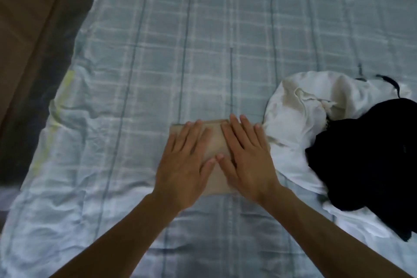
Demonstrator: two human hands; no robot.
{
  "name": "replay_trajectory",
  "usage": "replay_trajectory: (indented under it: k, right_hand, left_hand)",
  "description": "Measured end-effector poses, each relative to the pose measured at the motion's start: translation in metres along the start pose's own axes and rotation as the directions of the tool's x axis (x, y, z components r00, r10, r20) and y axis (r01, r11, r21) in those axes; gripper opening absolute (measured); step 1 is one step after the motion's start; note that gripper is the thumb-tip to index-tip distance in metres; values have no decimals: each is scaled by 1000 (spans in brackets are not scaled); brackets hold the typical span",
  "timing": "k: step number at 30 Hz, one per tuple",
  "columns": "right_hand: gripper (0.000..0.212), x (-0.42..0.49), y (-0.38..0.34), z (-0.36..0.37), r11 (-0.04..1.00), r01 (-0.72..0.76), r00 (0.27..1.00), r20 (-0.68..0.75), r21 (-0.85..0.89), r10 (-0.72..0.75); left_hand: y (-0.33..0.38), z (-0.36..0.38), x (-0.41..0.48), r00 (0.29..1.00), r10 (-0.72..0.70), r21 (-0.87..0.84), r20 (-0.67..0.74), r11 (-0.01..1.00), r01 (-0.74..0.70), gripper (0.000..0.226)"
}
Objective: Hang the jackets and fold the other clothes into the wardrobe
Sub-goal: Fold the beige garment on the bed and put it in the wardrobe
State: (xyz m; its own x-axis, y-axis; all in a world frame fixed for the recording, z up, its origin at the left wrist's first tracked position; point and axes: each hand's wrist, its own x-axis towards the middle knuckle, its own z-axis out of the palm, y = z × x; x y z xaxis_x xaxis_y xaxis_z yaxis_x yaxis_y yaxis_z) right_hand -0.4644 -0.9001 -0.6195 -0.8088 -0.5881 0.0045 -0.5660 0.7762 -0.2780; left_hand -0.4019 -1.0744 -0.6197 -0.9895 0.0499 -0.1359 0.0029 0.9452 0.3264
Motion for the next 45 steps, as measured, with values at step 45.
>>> replay_trajectory:
  k: [45]
  right_hand:
    - [43,-14,-41,-93,963,114,988,126,-243,-85]
  left_hand:
    - [50,-92,-33,986,159,318,-43,938,-137,53]
